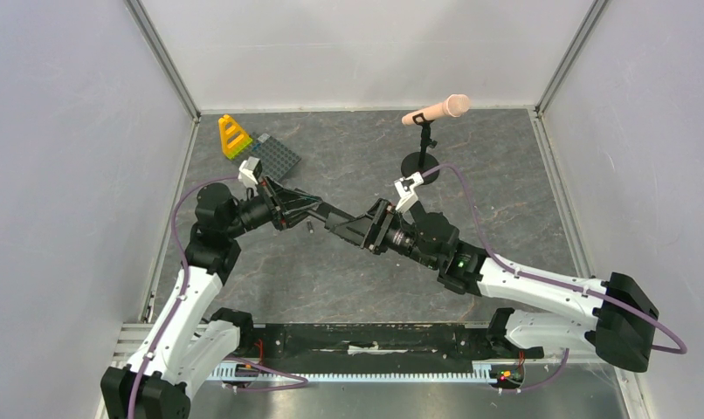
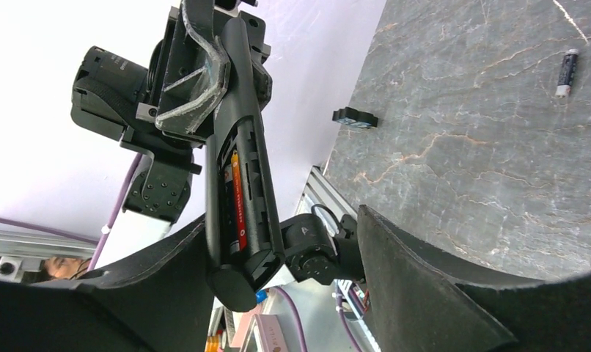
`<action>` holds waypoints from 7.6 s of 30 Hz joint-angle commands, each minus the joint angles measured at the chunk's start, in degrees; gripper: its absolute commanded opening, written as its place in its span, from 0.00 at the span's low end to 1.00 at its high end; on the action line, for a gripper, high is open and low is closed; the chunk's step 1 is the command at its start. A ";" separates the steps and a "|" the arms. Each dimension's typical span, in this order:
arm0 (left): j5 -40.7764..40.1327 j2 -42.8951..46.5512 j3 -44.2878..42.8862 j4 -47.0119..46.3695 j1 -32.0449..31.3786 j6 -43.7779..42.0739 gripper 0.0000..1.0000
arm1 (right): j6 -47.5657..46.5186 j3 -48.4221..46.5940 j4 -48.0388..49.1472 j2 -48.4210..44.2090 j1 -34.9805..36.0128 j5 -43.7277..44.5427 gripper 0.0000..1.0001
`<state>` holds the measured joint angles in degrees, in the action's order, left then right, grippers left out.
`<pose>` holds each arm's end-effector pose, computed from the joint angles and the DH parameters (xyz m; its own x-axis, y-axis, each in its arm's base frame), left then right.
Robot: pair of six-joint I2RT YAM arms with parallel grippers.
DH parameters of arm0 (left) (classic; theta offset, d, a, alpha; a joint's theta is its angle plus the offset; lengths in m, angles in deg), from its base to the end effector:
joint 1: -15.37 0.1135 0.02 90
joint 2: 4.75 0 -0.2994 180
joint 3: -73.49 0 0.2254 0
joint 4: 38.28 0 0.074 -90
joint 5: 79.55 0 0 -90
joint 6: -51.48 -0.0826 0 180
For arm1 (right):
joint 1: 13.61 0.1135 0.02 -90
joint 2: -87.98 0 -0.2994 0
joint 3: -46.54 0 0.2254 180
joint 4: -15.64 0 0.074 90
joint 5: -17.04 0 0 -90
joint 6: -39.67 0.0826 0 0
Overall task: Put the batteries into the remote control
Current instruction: Load the battery cover into the remote control, then place the remote control at the center of the board.
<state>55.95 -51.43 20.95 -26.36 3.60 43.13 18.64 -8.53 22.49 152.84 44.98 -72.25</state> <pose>0.1544 -0.0923 0.3404 -0.8435 -0.5326 -0.0699 0.0193 0.0999 -0.9948 0.1423 0.2310 0.3382 -0.8001 0.4806 -0.3590 -0.2790 0.2317 0.9319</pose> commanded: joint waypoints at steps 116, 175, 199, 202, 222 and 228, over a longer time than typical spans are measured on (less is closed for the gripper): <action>1.98 7.40 4.39 0.52 -0.19 -0.20 0.02 | 19.99 12.56 21.20 -0.47 -3.61 -6.12 0.81; 16.89 1.17 -11.21 24.43 -0.19 -33.02 0.02 | -2.01 3.96 20.58 2.82 -7.61 -31.93 0.68; 19.17 0.89 -8.17 19.60 -0.25 -29.00 0.10 | -2.32 0.26 22.77 9.54 -5.93 -38.87 0.15; 17.39 1.41 -8.26 19.69 -0.21 -29.55 0.39 | -2.62 0.44 21.76 9.09 -5.94 -37.90 0.07; -28.86 3.20 -15.02 52.93 -0.18 -48.69 0.77 | -30.62 -0.35 -39.80 -5.74 -9.64 13.12 0.00; -28.33 3.06 -14.68 52.76 -0.18 -48.69 0.77 | -38.34 -0.99 -52.09 -8.38 -17.16 34.55 0.00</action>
<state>29.46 -48.30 7.10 25.77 3.55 -2.46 -12.20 -8.42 -19.12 146.48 31.56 -57.41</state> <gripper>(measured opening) 0.769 0.168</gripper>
